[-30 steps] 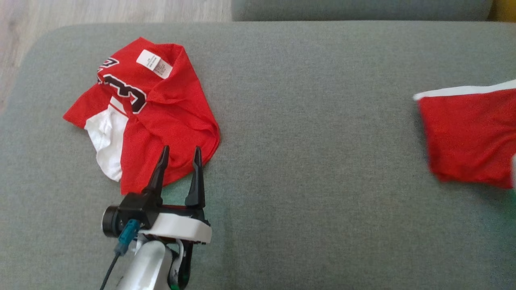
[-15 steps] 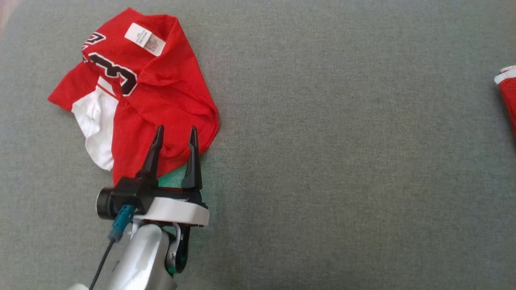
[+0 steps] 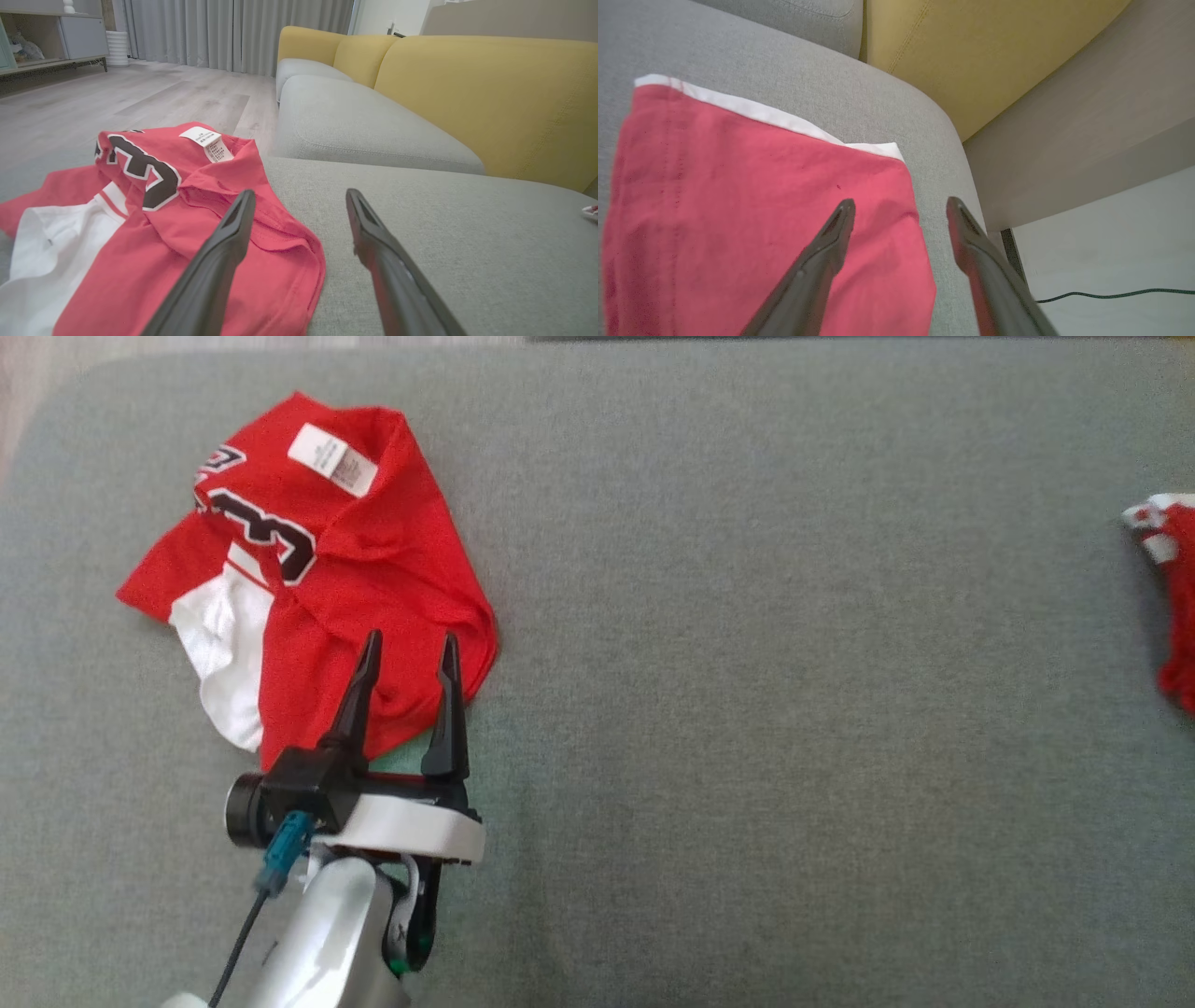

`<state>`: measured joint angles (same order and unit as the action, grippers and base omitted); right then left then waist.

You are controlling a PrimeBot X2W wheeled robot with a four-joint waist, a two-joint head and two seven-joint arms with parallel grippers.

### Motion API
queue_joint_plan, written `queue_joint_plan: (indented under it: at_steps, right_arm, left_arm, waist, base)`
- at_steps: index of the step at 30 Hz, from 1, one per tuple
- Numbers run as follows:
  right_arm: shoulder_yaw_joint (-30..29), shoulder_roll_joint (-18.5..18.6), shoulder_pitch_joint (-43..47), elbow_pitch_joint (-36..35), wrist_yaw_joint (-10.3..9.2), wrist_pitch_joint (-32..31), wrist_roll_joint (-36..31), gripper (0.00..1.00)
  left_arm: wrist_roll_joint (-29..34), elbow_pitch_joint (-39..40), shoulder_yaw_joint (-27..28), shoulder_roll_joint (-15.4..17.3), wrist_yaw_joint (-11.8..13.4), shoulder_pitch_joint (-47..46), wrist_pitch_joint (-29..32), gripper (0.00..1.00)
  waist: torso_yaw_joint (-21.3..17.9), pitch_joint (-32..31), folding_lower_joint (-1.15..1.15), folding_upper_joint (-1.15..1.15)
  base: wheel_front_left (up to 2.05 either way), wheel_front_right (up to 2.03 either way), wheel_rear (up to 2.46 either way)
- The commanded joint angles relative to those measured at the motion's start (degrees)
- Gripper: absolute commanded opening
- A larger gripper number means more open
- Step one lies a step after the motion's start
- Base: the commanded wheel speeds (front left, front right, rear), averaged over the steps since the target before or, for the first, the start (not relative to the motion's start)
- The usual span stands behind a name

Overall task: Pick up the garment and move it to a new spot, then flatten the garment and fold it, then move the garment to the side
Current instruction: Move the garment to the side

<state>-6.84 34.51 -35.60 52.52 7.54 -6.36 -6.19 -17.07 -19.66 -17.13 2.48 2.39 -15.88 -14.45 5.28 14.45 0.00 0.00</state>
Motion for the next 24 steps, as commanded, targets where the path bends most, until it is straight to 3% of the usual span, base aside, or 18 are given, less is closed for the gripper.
queue_joint_plan:
  at_steps: [1, 5, 12, 16, 24]
  right_arm:
    - [0.1, 0.7, 0.8, -2.6, -0.05, 0.9, -0.4, 1.0]
    - [-0.2, -3.0, 0.7, -6.3, -0.05, 2.3, -0.3, 1.0]
    - [-0.6, -13.6, 1.3, -16.0, -0.05, 5.6, 2.9, 1.0]
    - [0.9, -19.9, 3.5, -23.8, -0.05, 8.8, 8.6, 1.0]
    - [5.0, -26.9, 13.8, -37.9, -0.05, 13.3, 18.1, 1.0]
  left_arm:
    - [0.2, 1.5, 1.9, 0.4, -0.2, 0.0, -0.5, 1.0]
    - [-0.1, 1.6, 2.4, 0.4, 0.1, 1.6, -0.5, 1.0]
    - [-0.6, 1.6, 3.6, 0.4, 0.2, 4.1, -0.5, 1.0]
    - [-0.3, 2.2, 4.5, 0.4, 0.3, 4.9, -0.5, 1.0]
    - [-0.3, 2.9, 4.7, 0.4, 0.4, 6.3, -0.5, 1.0]
  waist:
    - [-0.6, -2.4, 0.0, 0.0]
    - [-1.5, -5.7, 0.0, 0.0]
    - [-2.3, -10.3, 0.0, 0.0]
    - [-2.4, -12.0, 0.0, 0.0]
    - [-1.7, -13.2, 0.0, 0.0]
  base:
    - [0.0, 0.0, 0.0]
    - [0.0, 0.0, 0.0]
    - [0.0, 0.0, 0.0]
    - [0.0, 0.0, 0.0]
    - [0.0, 0.0, 0.0]
